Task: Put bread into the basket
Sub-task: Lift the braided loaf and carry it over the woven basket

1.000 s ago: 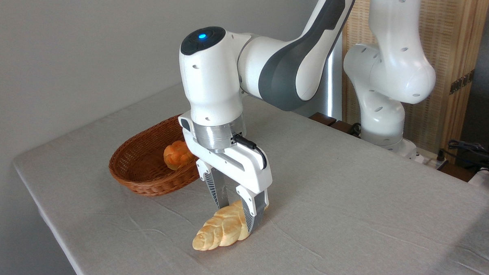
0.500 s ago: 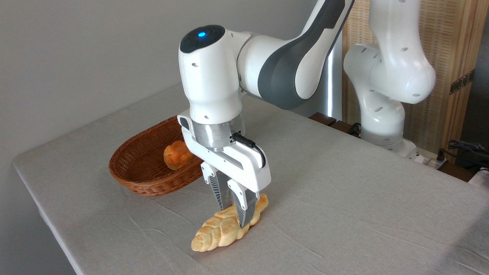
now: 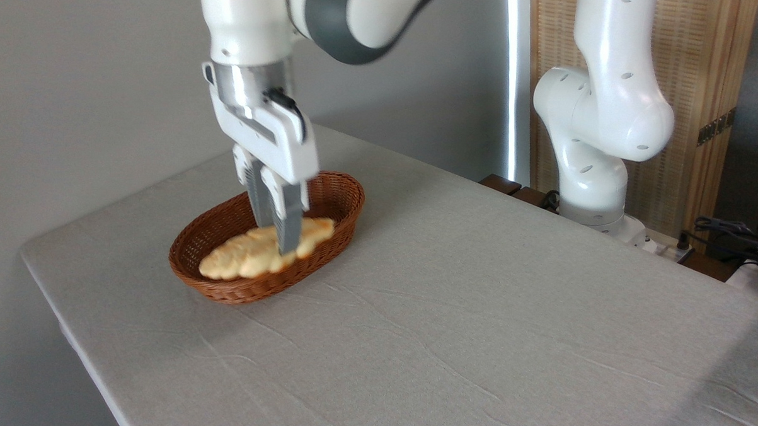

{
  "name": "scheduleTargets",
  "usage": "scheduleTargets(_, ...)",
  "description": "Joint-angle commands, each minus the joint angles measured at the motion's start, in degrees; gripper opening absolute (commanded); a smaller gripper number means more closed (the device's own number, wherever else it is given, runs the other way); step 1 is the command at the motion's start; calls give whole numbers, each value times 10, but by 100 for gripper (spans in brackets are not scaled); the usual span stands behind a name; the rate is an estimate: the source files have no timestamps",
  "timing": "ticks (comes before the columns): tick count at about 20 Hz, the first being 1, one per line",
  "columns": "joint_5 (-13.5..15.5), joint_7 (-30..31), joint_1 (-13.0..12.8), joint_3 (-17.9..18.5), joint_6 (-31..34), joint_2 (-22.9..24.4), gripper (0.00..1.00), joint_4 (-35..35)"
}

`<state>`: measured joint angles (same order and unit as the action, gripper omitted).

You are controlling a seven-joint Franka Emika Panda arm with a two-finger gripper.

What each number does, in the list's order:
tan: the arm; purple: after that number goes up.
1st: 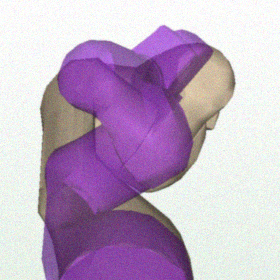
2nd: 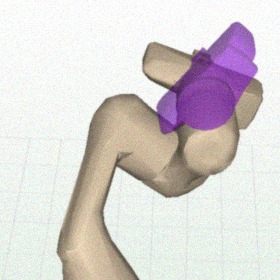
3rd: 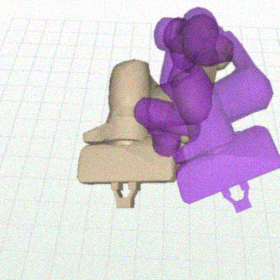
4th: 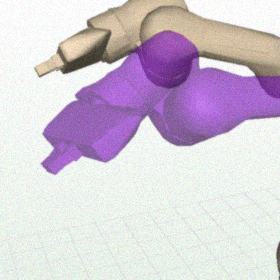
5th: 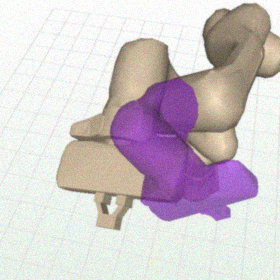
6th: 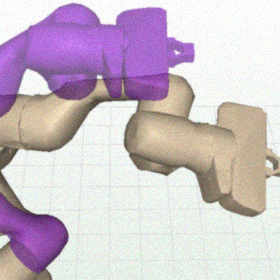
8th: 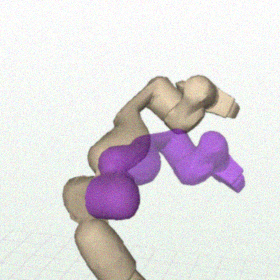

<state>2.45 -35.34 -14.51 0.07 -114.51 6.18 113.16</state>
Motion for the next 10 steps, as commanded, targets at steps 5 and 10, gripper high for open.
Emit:
scheduleTargets(5,11,85,0,-115,12,-42,100,-13)
scheduleTargets(10,8,94,0,-130,3,-78,100,-14)
